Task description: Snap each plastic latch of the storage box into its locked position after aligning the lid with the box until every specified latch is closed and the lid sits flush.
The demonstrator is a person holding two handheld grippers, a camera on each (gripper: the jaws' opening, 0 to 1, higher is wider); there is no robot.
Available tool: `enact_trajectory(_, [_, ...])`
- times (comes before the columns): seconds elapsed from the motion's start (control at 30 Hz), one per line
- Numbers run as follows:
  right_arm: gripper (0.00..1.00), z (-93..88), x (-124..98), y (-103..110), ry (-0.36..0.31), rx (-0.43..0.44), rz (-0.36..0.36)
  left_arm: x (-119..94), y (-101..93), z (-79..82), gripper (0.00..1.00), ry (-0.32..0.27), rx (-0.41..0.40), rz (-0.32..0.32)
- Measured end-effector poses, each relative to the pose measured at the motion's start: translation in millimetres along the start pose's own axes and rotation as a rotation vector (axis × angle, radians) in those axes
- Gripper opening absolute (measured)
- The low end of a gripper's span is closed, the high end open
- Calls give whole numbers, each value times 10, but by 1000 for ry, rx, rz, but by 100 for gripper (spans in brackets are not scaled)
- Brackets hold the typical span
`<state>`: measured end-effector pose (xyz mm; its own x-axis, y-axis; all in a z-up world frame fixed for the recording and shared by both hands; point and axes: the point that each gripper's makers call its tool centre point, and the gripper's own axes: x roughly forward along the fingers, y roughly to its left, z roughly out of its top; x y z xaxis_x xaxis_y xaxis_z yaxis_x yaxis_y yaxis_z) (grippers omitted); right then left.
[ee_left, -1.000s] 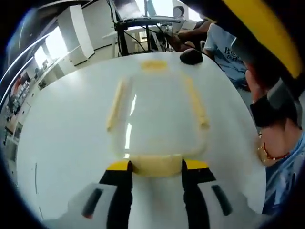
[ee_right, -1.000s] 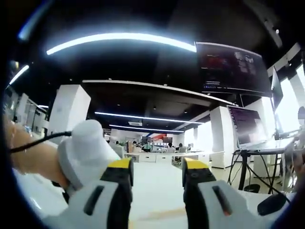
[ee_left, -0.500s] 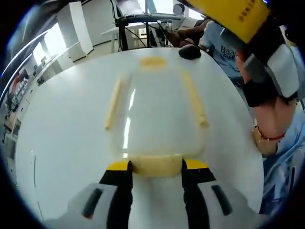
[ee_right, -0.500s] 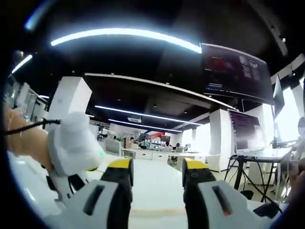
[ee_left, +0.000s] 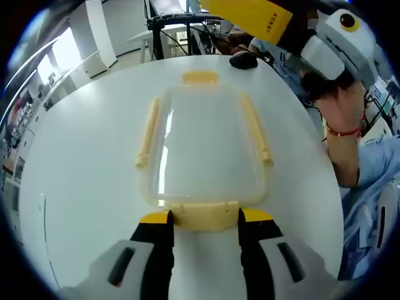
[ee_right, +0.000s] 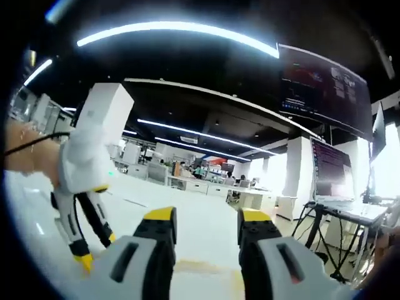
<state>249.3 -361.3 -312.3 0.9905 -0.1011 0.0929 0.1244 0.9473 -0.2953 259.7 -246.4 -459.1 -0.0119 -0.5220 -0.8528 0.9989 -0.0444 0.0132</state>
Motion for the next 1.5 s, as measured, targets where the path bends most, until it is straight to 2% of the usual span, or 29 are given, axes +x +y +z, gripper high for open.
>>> enact_trajectory(0.17, [30, -113, 26, 33, 64, -28, 129, -52, -4, -85, 40, 25, 20, -13])
enact_trajectory(0.3, [19, -280, 17, 33, 151, -63, 246, -77, -4, -132, 40, 45, 29, -19])
enact_trajectory(0.37, [16, -402, 16, -12, 208, -71, 261, -85, -3, -146, 40, 51, 32, -21])
enact_trajectory(0.43, [12, -606, 24, -65, 292, -97, 295, -94, -1, -159, 40, 57, 34, -23])
enact_trajectory(0.53, [6, -755, 27, -102, 351, -127, 316, -109, 6, -179, 40, 65, 36, -25])
enact_trajectory(0.6, [0, -827, 20, -29, 382, -121, 373, -116, 16, -184, 40, 66, 36, -27])
enact_trajectory(0.63, [0, -853, 27, 8, 394, -121, 400, -120, 20, -190, 40, 66, 36, -27])
enact_trajectory(0.77, [0, -1008, 30, 27, 476, -147, 443, -130, 29, -204, 40, 66, 33, -26])
enact_trajectory(0.97, [0, -1295, -22, -101, 603, -180, 429, -148, 48, -242, 40, 78, 31, -23])
enact_trajectory(1.07, [0, -1383, -48, -143, 623, -169, 431, -144, 53, -242, 40, 80, 32, -24])
enact_trajectory(1.1, [0, -1387, -57, -115, 614, -127, 448, -139, 55, -240, 40, 81, 33, -24])
enact_trajectory(1.37, [0, -1411, -65, -198, 601, -55, 489, -114, 44, -227, 40, 89, 37, -27])
enact_trajectory(1.4, [0, -1408, -69, -202, 599, -58, 495, -113, 42, -227, 40, 89, 38, -28])
enact_trajectory(1.5, [0, -1346, -54, -384, 578, -181, 503, -111, 36, -230, 40, 92, 43, -31])
